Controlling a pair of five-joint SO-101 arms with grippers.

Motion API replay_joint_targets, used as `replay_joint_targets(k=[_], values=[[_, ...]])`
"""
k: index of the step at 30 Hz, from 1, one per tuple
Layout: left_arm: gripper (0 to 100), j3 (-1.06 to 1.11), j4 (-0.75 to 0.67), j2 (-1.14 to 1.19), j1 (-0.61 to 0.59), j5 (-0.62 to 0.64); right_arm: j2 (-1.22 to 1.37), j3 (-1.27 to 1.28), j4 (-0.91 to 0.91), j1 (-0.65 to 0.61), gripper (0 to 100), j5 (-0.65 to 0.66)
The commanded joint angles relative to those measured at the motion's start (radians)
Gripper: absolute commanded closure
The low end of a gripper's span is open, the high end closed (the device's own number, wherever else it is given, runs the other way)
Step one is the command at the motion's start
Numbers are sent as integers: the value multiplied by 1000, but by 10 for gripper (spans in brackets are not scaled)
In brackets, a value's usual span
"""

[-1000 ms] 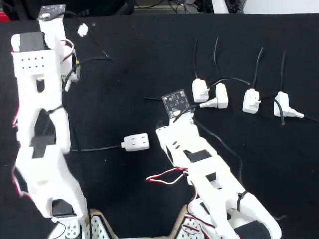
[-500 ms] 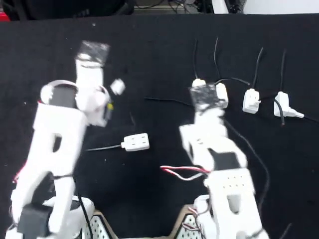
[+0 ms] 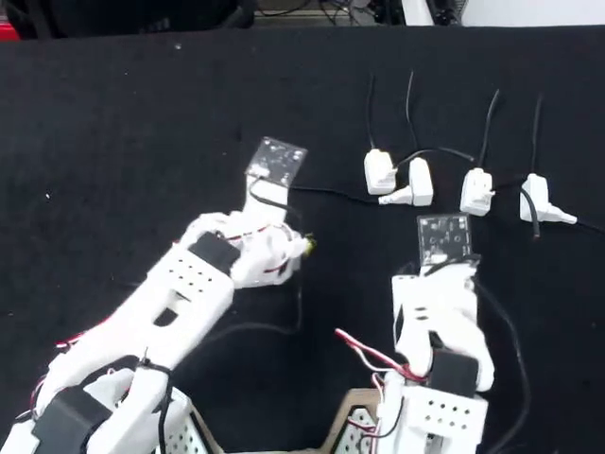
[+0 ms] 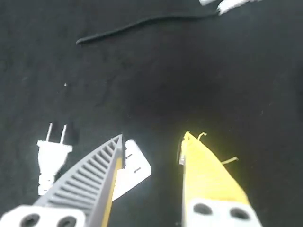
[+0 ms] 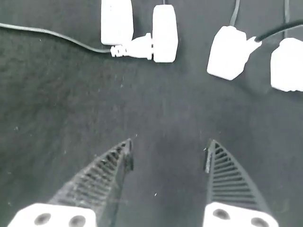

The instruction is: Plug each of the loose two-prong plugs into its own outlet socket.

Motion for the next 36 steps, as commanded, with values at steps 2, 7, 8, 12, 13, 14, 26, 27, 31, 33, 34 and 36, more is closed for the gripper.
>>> replay_joint_targets(k=[2,7,8,12,13,14,26,27,31,33,34,36], values=[[800,-61,28,-6,-150,21,-90,28,5,-37,770,37],[804,-61,132,-6,-452,18,-104,-15,5,-210,770,34],[804,-56,153,-6,-513,18,-96,-36,5,-249,770,32],[805,-30,192,-6,-693,20,-31,-143,-28,-402,770,-34],[805,-12,189,-6,-723,21,-4,-170,-41,-437,770,-49],[805,5,189,-6,-746,23,27,-193,-61,-477,770,-69],[805,274,-181,3,-957,26,657,-351,-528,-950,766,-292],[805,291,-212,3,-967,28,711,-348,-595,-968,766,-301],[805,317,-241,-5,-997,101,943,-384,-793,-980,766,-390],[805,317,-244,2,-1027,169,1069,-446,-816,-980,766,-457],[805,317,-244,3,-1041,206,1133,-490,-812,-980,766,-499],[805,317,-244,3,-1064,262,1259,-582,-786,-980,765,-574]])
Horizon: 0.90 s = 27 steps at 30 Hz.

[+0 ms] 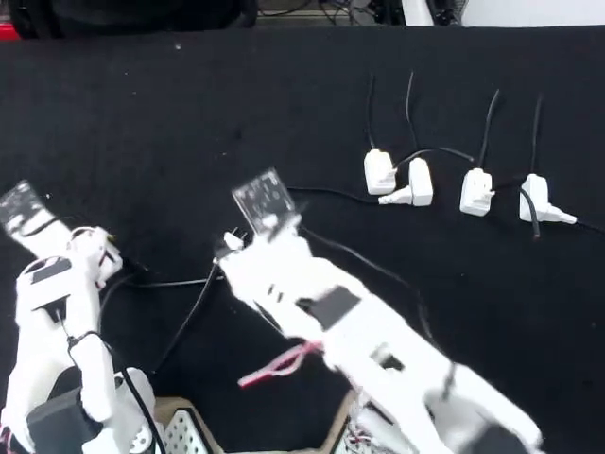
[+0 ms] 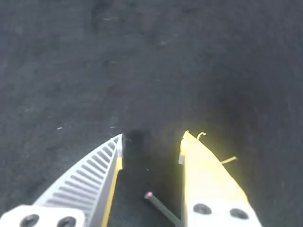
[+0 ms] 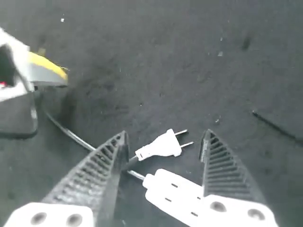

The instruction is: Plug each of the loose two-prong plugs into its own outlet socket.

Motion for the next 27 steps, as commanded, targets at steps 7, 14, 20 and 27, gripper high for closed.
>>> replay_joint_targets(k=[7,14,20,27], values=[[805,-2,-18,-9,-36,100,501,-444,170,-11,765,-255],[805,-2,-18,-11,-35,100,714,-659,381,-21,765,-354],[805,-4,-18,-12,-35,100,849,-785,445,-26,768,-351],[805,-4,-18,-14,-35,100,926,-917,580,-21,946,-302]])
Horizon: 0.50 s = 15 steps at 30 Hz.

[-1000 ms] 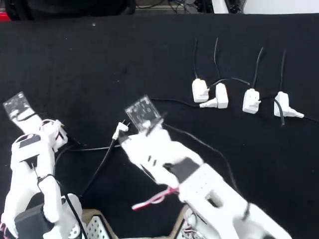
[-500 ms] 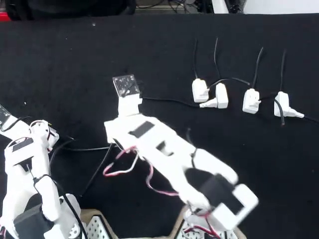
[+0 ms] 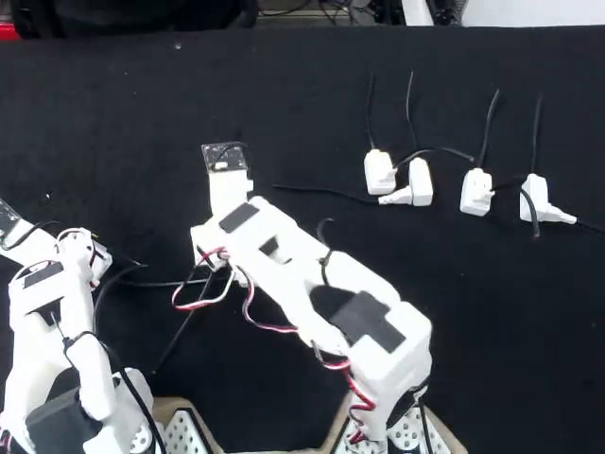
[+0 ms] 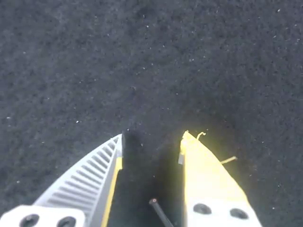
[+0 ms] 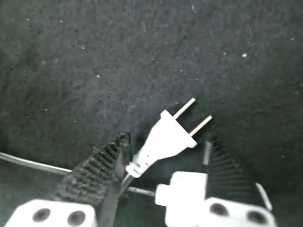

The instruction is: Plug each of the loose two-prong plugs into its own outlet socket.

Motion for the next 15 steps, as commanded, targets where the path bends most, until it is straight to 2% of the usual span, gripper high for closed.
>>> replay_joint_targets(k=[1,3,7,15], values=[[805,-4,-18,-14,-5,11,13,-85,58,-12,997,61],[805,-4,-18,-14,-5,11,8,-87,84,-12,962,91],[805,-4,-18,-14,-5,11,-58,-90,123,-14,988,166],[805,-4,-18,-14,-5,11,-360,-88,150,0,988,387]])
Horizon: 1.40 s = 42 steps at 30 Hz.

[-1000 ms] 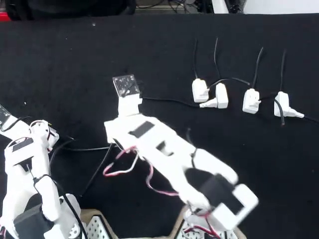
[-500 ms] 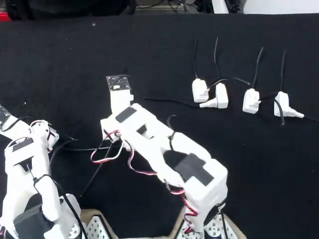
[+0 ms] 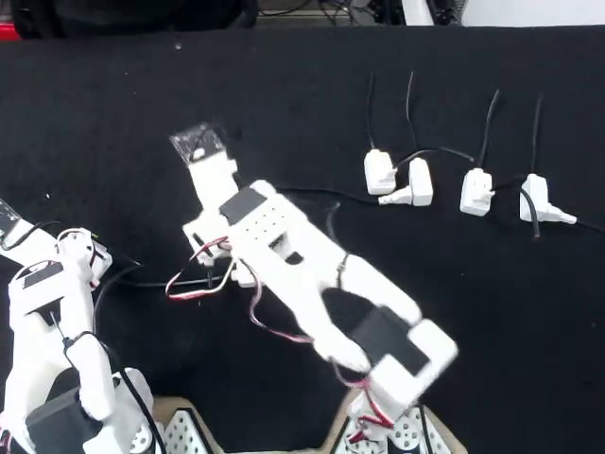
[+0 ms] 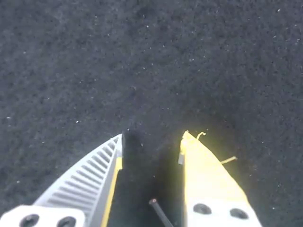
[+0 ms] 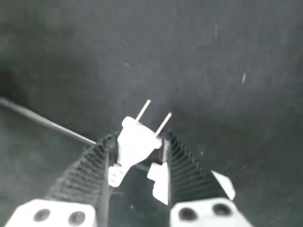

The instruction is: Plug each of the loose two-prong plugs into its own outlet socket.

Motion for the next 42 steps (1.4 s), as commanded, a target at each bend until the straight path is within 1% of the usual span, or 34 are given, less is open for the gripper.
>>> replay_joint_targets(k=[1,3,5,8,10,12,15,19,21,22,24,26,30,33,34,36,39,40,42], values=[[805,-4,-18,-14,-7,11,-197,-45,34,6,987,72],[805,-4,-18,-14,-7,11,-277,-47,77,6,986,100],[805,-4,-18,-14,-8,11,-355,-47,135,6,986,157],[805,-4,-18,-14,-7,11,-469,-45,244,9,986,313],[805,-4,-18,-14,-7,11,-530,-39,325,38,986,471],[805,-4,-18,-14,-7,11,-578,-35,394,98,986,660],[805,-4,-18,-14,-7,11,-639,2,460,241,986,968],[805,-5,-18,-14,-7,11,-697,139,471,420,986,1359],[805,-5,-18,-14,-7,11,-708,240,470,476,987,1493],[805,-5,-18,-14,-7,11,-710,295,466,491,987,1537],[805,-5,-18,-14,-7,11,-710,417,419,508,987,1565],[805,-5,-18,-14,-5,11,-713,545,321,511,987,1564],[805,-5,-18,-14,-5,11,-710,811,48,511,985,1564],[805,-5,-18,-14,-5,11,-713,955,-147,514,970,1562],[805,-5,-18,-14,-5,11,-710,986,-192,514,950,1553],[805,-5,-18,-14,-5,11,-710,1030,-256,514,879,1488],[805,-5,-18,-14,-5,11,-716,1032,-282,516,763,1390],[805,-5,-18,-14,-5,11,-716,1018,-281,516,739,1366],[805,-5,-18,-14,-5,11,-716,990,-281,516,727,1316]])
